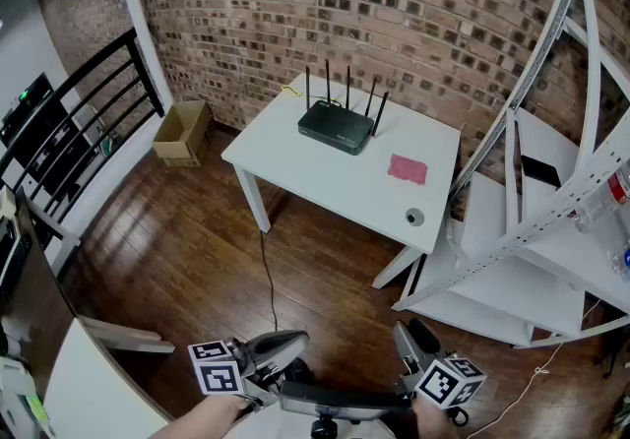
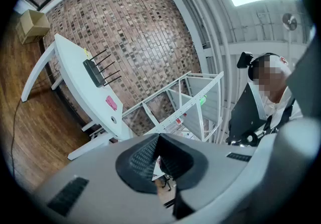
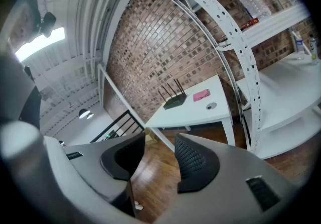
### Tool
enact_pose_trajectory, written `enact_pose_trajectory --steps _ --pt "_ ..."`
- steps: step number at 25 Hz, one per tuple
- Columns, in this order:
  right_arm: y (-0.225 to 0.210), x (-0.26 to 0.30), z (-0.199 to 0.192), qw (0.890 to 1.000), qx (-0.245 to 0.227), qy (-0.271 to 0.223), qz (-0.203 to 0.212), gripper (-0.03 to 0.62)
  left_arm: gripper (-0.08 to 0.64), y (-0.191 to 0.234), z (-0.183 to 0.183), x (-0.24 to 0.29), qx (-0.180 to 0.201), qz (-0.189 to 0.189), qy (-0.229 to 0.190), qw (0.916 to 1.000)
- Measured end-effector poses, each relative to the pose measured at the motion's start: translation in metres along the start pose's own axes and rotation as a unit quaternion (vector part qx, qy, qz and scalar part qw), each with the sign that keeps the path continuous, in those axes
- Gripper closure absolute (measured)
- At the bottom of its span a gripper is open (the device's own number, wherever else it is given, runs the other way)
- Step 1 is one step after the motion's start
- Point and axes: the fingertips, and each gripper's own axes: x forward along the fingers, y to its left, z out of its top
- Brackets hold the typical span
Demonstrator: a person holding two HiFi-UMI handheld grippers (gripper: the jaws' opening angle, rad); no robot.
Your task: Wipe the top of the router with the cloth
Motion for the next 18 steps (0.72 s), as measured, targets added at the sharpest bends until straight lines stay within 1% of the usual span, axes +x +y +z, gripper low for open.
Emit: enact_pose_trajectory --steps 3,5,10,14,18 --pt "0.004 0.034 0.011 1.000 -0.015 -0.002 -0.004 0.383 0.554 0.023 0.022 -0.009 0.009 0.014 -0.005 0.9999" --pt "0.005 0.052 0.019 1.000 -0.020 -0.004 -0.010 0.383 0.554 0.037 0.035 -0.012 0.005 0.022 -0.009 0.9997" --pt "0.003 0.093 0.037 0.999 -0.034 -0.009 -0.027 0.374 0.554 0.070 0.063 -0.015 -0.007 0.029 -0.018 0.9994" --pt "-0.010 0.138 0.054 0.999 -0.036 -0.004 -0.025 0.374 0.554 0.098 0.093 -0.005 -0.006 0.040 -0.034 0.9986" --pt "-0.030 0.194 0.075 0.999 -0.037 0.013 -0.013 0.374 0.555 0.123 0.135 0.015 -0.002 0.060 -0.050 0.9970"
